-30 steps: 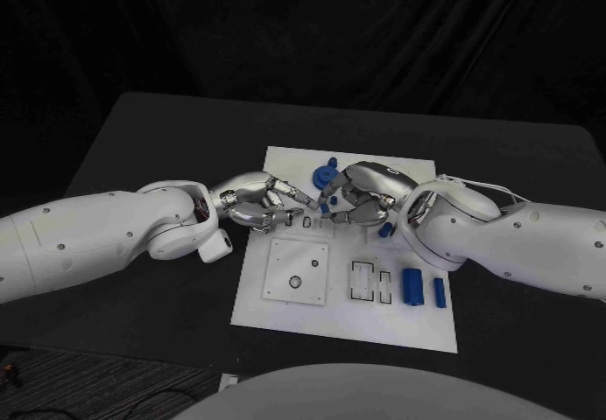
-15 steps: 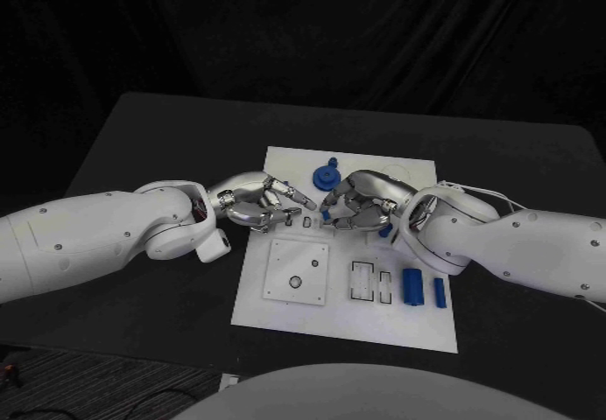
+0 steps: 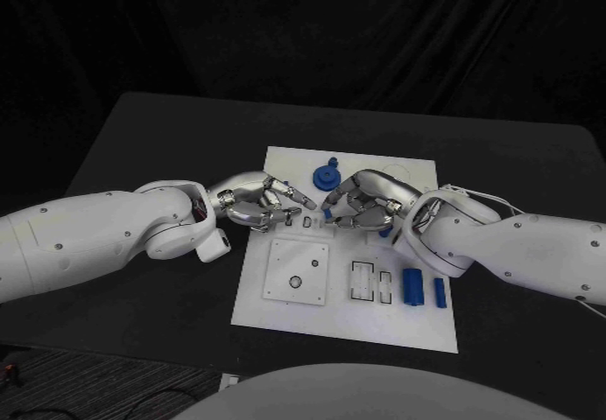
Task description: Assemble the parts on the task board
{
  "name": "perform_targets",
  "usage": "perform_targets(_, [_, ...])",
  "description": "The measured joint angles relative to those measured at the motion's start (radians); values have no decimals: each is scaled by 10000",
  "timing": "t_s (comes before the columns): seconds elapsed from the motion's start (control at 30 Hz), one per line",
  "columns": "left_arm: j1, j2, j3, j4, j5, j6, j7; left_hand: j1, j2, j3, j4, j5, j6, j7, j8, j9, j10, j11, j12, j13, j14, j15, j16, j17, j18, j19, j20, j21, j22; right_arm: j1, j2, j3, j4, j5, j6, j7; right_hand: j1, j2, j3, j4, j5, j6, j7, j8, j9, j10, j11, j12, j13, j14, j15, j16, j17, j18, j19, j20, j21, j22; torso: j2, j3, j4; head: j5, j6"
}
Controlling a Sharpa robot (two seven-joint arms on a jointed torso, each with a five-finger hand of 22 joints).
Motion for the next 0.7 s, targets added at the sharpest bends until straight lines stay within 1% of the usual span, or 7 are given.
perform_targets(0.07, [0, 6, 0, -3, 0, 0, 0, 0, 0, 0, 0, 0, 0, 0, 0, 0, 0, 0, 0, 0, 0, 0, 0, 0, -1, -16, -17, 0, 0, -18, -5, 0, -31, 30, -5, 6, 25, -6, -20, -20, -100, 6, -6, 0, 0, -11, -18, -49, 0, 0, 0, -52, 0, 0, -53, -53, -138, 5, 0, 0, -2, 2, 0])
perform_targets(0.17, [0, 13, 0, -7, 0, 1, -1, 0, 0, 0, 0, 0, 0, 0, 0, 0, 0, 0, 0, 0, 0, 0, 0, 0, -1, -16, -17, 0, 0, -36, -6, -3, -76, 63, 26, -20, 106, -12, -28, -27, -105, 15, -32, -1, -48, 22, -50, -147, 0, 35, -35, -78, 0, 0, -88, -88, -268, 5, 0, 0, -1, -5, 0])
perform_targets(0.3, [0, 26, 0, -14, 0, 2, -2, 0, 0, 0, 0, 0, 0, 0, 0, -1, 0, 0, 0, 0, 0, 0, 0, 0, -1, -16, -17, 0, 0, -46, 0, 2, -118, 93, 108, -98, 107, -10, -28, -27, -114, 26, -121, -61, -73, 22, -50, -158, -1, 35, -35, -78, 0, -2, -88, -88, -272, 5, 1, -1, 0, -11, 0])
perform_targets(0.4, [0, 29, 0, -17, 0, 3, -3, 0, 0, 0, 0, 0, 0, 0, -1, -1, 0, 0, 0, 0, 0, 0, 0, 0, 0, -16, -17, 0, 0, -46, 15, 19, -126, 112, 177, -164, 119, 1, -29, -27, -115, 32, -158, -71, -73, 22, -50, -158, -1, 35, -35, -78, 0, -1, -88, -88, -317, 4, 1, -1, 0, -11, 0])
perform_targets(0.57, [0, 37, 0, -21, 0, 4, -7, 0, 0, 0, 0, 0, 0, 0, -1, -2, 0, 0, 0, 0, 0, 0, 0, 0, -1, -16, -16, 0, 0, -46, 36, 40, -138, 134, 269, -256, 120, 3, -57, -54, -241, 110, -242, -121, -88, 21, -50, -198, -1, 35, -35, -127, 0, -2, -108, -109, -362, 3, 1, -6, 7, -12, 0])
perform_targets(0.7, [0, 52, 0, -26, 0, 5, -11, 0, 0, 0, 1, 0, -1, 0, -1, -2, 0, 0, 0, 0, 0, 0, 0, 0, -2, -16, -16, 0, 1, -46, 54, 45, -146, 146, 308, -302, 131, 14, -58, -54, -302, 102, -268, -128, -90, 21, -49, -198, -1, 5, -65, -127, 0, -3, -124, -125, -364, 2, 0, -7, 7, -5, 0])
